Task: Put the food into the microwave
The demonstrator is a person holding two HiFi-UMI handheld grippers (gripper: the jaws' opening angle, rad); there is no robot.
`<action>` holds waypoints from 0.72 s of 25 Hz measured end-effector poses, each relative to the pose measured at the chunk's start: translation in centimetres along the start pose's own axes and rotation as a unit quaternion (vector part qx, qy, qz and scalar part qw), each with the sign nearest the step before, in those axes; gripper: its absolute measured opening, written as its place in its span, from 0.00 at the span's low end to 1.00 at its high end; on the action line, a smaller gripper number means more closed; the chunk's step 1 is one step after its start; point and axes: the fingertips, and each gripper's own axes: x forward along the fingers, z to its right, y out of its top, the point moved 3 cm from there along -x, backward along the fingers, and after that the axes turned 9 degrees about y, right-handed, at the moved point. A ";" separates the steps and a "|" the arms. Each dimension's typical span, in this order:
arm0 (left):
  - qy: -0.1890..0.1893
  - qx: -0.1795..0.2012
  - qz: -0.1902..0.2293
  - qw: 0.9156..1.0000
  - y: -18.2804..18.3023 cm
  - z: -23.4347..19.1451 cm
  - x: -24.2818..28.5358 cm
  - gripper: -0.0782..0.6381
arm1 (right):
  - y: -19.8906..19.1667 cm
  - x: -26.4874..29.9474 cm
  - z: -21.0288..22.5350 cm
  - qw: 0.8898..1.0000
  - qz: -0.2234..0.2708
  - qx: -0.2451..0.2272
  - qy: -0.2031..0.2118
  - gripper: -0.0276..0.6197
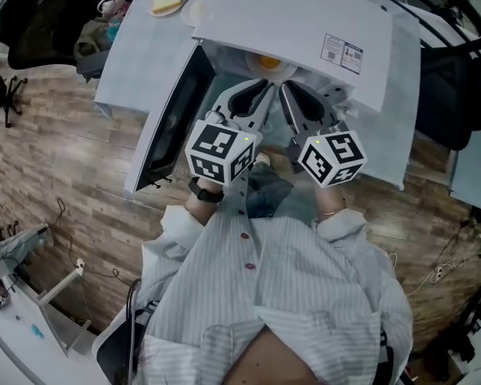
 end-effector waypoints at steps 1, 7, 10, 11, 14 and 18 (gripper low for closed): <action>-0.002 -0.002 0.003 1.000 0.2 0.1 -0.2 0.18 | 0.3 -0.2 -0.1 1.000 0.001 0.000 0.004 0.12; -0.012 -0.008 0.012 1.000 0.6 0.9 -0.6 0.15 | 1.4 -1.3 -0.9 1.000 0.006 -0.007 0.021 0.11; -0.015 -0.009 0.015 1.000 0.7 1.1 -0.7 0.13 | 1.7 -1.8 -1.5 0.999 0.005 -0.016 0.028 0.10; -0.016 -0.009 0.013 1.000 0.7 1.2 -0.7 0.13 | 1.8 -1.9 -1.6 0.999 0.005 -0.015 0.030 0.10; -0.019 -0.008 0.008 1.000 0.6 1.3 -0.7 0.12 | 1.7 -2.0 -1.8 0.999 0.005 -0.012 0.034 0.10; -0.023 -0.009 0.005 1.000 0.4 1.6 -0.7 0.12 | 1.5 -2.3 -1.9 0.999 0.004 -0.009 0.035 0.10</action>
